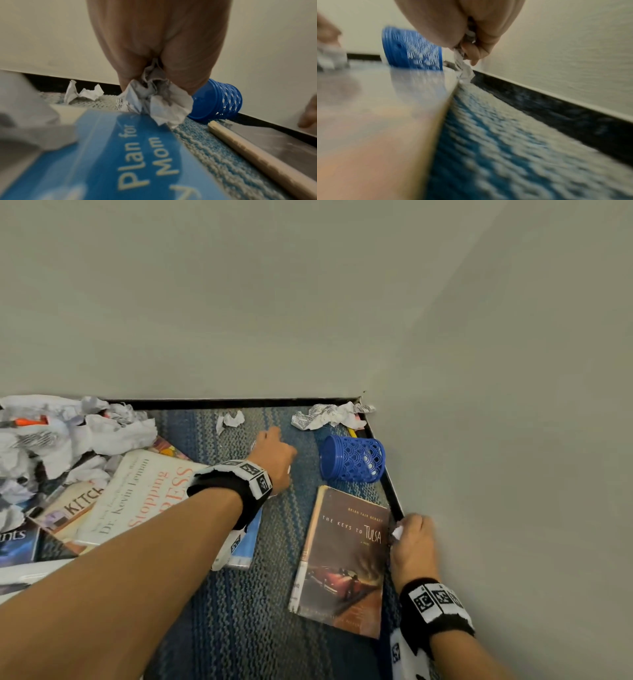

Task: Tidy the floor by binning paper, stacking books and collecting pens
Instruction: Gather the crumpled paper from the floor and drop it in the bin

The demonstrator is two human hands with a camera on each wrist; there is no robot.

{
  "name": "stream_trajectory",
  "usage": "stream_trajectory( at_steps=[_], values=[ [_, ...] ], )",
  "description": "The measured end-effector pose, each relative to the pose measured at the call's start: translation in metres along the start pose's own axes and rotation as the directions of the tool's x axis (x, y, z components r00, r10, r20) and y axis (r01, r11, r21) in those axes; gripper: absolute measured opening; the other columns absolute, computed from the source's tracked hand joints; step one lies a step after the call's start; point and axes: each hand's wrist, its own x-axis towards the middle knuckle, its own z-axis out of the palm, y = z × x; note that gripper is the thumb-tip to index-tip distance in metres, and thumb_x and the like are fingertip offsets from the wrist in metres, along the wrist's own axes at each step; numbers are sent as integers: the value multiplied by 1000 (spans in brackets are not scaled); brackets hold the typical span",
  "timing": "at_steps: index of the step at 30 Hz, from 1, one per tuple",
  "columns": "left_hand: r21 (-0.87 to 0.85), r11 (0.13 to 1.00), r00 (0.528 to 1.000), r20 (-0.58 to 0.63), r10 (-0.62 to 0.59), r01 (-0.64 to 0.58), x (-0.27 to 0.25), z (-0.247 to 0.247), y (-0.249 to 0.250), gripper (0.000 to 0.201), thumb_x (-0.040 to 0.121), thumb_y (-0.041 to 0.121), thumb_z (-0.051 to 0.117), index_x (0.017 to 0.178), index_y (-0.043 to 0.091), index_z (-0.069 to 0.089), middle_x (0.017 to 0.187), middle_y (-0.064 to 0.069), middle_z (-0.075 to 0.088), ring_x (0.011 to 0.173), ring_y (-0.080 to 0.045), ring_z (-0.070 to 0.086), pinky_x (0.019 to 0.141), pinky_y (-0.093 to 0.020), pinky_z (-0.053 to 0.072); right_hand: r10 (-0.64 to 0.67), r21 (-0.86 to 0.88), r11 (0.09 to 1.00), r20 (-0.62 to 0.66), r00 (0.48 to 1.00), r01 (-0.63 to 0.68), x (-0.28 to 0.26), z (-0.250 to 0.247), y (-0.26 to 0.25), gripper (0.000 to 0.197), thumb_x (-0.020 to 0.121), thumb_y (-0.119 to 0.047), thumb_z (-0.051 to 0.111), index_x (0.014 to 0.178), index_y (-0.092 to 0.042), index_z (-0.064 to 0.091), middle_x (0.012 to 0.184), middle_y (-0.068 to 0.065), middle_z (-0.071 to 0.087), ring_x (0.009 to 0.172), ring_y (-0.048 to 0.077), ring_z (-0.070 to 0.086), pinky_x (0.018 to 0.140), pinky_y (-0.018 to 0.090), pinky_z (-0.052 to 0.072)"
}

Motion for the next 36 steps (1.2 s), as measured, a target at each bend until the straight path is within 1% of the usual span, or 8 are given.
stream_trajectory(
  at_steps=[5,10,15,22,25,27,32,36],
  values=[
    [57,991,992,-13,-122,123,-8,3,-1,35,89,8,55,123,3,47,137,-24,31,131,-38,28,96,-46,41,-3,333,942,-111,994,40,3,-17,-41,23,88,0,52,90,-22,47,79,5,64,73,27,62,65,30,44],
    [47,989,990,-12,-140,140,-15,17,-5,30,100,5,31,127,3,44,143,-19,30,134,-35,27,97,-49,44,-224,299,916,-176,958,269,11,-41,-94,10,97,-22,48,93,-14,52,74,1,58,66,24,53,60,29,37],
    [-84,992,995,-26,-94,91,-13,3,-37,30,94,10,51,123,4,42,131,-18,45,122,-36,41,96,-41,39,-360,269,894,-41,932,357,53,-47,-145,34,92,-41,57,72,-13,52,62,1,54,56,18,48,60,32,41],
    [-567,806,810,-384,-444,173,-3,-16,-55,33,92,30,53,108,2,46,109,-20,57,104,-39,53,78,-38,36,-339,21,940,139,931,339,115,-14,-210,32,85,-36,66,87,-4,68,92,15,69,88,29,63,71,30,42],
    [-482,824,841,-275,-465,298,5,0,-60,47,95,37,54,123,2,39,126,-19,47,116,-37,47,96,-39,35,-304,-90,942,177,936,323,133,16,-223,28,88,-25,62,99,0,67,107,19,66,102,32,61,78,32,45],
    [-545,771,833,-216,-509,330,10,12,-66,51,96,29,55,133,3,33,134,-22,35,117,-42,46,94,-43,38,-300,-128,936,194,934,328,141,37,-225,29,91,-21,57,108,0,65,120,20,59,113,35,55,93,36,44],
    [-493,802,872,-157,-464,338,20,25,-71,73,99,20,48,153,32,0,149,-26,6,125,-45,35,98,-47,40,-208,-193,946,254,945,260,153,57,-210,38,94,-31,52,120,-5,58,131,17,50,121,36,48,98,44,44],
    [-485,804,849,-205,-486,344,20,25,-70,58,98,23,50,149,20,23,144,-23,16,120,-43,41,93,-44,42,-140,-119,979,211,968,167,156,55,-200,32,97,-16,44,125,-4,55,130,17,55,122,33,50,97,38,41]
  ],
)
